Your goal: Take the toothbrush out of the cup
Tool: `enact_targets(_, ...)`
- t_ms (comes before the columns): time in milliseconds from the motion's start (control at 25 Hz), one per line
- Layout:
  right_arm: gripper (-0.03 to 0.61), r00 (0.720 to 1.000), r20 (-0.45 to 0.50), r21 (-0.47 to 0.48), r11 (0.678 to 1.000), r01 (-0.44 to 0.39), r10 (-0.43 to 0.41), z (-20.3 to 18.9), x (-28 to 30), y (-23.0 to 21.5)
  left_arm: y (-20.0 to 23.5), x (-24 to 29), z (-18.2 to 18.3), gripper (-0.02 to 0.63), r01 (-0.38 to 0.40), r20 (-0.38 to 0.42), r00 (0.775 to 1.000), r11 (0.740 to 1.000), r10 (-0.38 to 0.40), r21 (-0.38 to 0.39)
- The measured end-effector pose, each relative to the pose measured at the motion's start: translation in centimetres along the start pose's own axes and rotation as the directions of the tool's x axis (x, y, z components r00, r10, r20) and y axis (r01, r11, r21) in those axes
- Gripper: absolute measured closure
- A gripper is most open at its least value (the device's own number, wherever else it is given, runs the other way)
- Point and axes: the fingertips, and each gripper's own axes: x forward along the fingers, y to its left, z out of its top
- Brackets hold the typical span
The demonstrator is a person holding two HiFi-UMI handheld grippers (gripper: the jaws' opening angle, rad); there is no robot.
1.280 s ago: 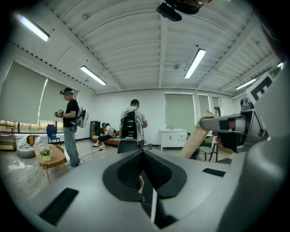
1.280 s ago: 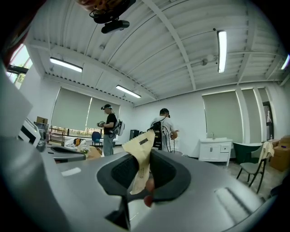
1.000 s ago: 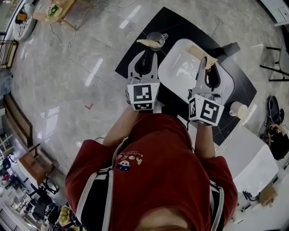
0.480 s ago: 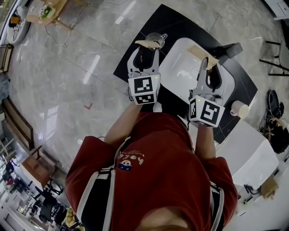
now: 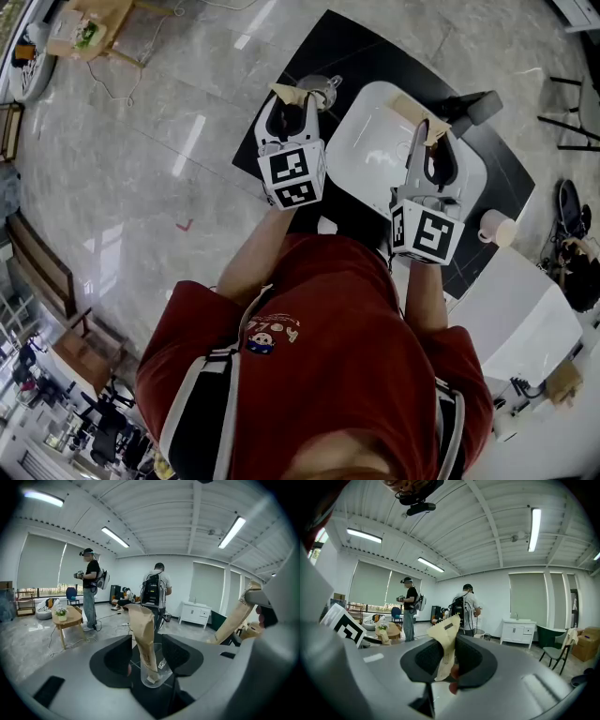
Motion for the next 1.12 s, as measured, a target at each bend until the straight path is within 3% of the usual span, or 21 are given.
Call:
enact_targets(80, 0.494, 1.000, -0.003, -0.004, 1.000, -0.003, 0.003, 0.0, 0.2, 0.1, 0.4, 0.1, 0.2, 0.433, -0.015, 0.006, 1.000, 1.000, 0.015, -0.001)
enact_targets(160, 0.494, 1.000, -0.004, -0.003, 1.000, -0.006, 0.006, -0.1, 0.4, 0.1, 0.7, 0.1, 0.2, 0.500, -0.029, 0.010, 1.000, 1.000, 0.029, -0.001)
enact_targets(360, 0.494, 1.000, -0.002, -0.002, 1.000, -0.006, 0.006, -0.2, 0.3, 0.2, 0.6, 0.0, 0.4, 0.544, -0.045, 0.017, 0.999, 0.999, 0.045, 0.011)
enact_targets(800, 0.494, 0.999, 0.024, 0.011, 0.999, 0.031, -0.031, 0.5, -1.2, -1.4, -1.8, -1.2, 3.0, 0.572, -0.013, 0.127, 0.992, 0.999, 0.008, 0.037)
enact_targets(1120, 0.494, 0.997, 0.055, 0.016, 0.998, 0.057, -0.058, 1.4, -3.6, -3.2, -4.3, -3.8, 6.6, 0.577, -0.008, 0.240, 0.971, 0.995, -0.015, 0.095)
